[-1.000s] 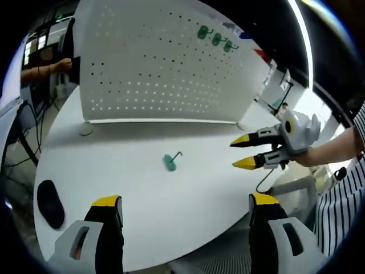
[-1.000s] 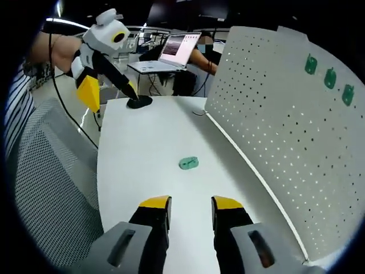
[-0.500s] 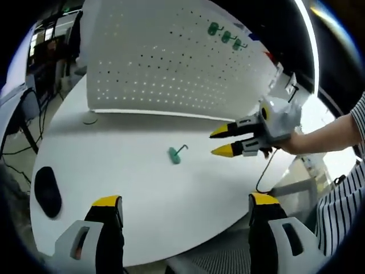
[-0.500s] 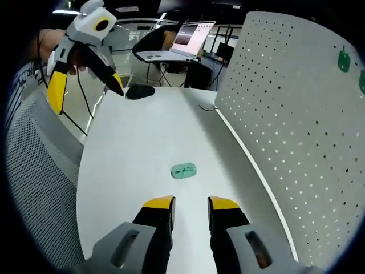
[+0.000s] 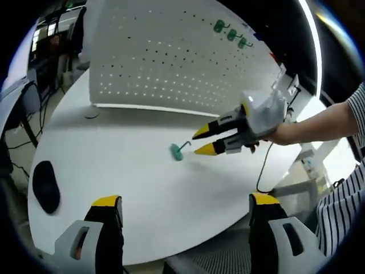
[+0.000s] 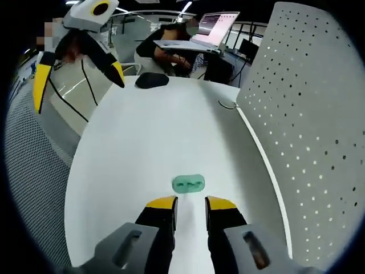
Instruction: Insert the hook assembly into the mounting plate slot until the hook locks in place.
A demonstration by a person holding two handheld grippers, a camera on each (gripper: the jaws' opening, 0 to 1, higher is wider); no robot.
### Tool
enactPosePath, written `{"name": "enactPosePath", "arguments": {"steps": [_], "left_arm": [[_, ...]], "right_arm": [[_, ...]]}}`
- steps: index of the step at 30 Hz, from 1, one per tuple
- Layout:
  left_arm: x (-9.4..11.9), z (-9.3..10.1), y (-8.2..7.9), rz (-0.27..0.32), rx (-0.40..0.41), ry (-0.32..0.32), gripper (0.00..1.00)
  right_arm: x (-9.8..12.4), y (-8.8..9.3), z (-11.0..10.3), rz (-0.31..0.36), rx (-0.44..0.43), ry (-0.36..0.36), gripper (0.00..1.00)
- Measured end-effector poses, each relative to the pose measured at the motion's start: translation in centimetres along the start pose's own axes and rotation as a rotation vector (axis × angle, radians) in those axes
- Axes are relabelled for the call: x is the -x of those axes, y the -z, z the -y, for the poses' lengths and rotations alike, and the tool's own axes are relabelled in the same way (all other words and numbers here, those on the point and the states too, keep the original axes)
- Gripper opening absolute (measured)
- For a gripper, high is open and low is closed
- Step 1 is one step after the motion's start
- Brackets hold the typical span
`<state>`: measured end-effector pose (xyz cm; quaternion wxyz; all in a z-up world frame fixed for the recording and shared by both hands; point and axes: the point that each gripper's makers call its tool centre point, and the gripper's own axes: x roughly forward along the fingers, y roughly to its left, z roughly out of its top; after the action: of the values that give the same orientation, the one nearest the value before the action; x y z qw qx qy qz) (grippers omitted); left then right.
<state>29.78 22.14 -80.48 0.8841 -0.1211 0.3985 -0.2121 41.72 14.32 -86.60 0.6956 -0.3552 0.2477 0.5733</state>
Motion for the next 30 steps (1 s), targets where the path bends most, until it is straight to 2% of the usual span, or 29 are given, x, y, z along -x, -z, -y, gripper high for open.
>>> {"name": "enactPosePath", "arguments": {"steps": [6,9,19,21,24,30], "left_arm": [[-0.1,-0.2,0.1,-0.006,0.005,-0.004,0.93],[-0.1,-0.5,0.2,-0.008,0.013,-0.008,0.93],[-0.2,-1.0,0.1,-0.014,0.020,-0.014,0.92],[-0.3,-1.0,0.2,-0.017,0.020,-0.014,0.92],[-0.3,-1.0,0.2,-0.018,0.022,-0.014,0.91],[-0.3,-1.1,0.4,-0.023,0.028,-0.016,0.90]], "right_arm": [[-1.3,-0.1,1.0,-0.027,0.051,-0.018,0.13],[-1.6,-0.4,1.2,-0.022,0.049,-0.030,0.12],[-2.9,-2.2,-0.3,-0.007,0.138,-0.104,0.12],[-3.2,-2.5,-0.5,-0.007,0.186,-0.111,0.08],[-3.4,-2.8,-1.0,-0.008,0.191,-0.134,0.02],[-3.7,-3.2,-0.9,-0.016,0.173,-0.143,0.06]]}}
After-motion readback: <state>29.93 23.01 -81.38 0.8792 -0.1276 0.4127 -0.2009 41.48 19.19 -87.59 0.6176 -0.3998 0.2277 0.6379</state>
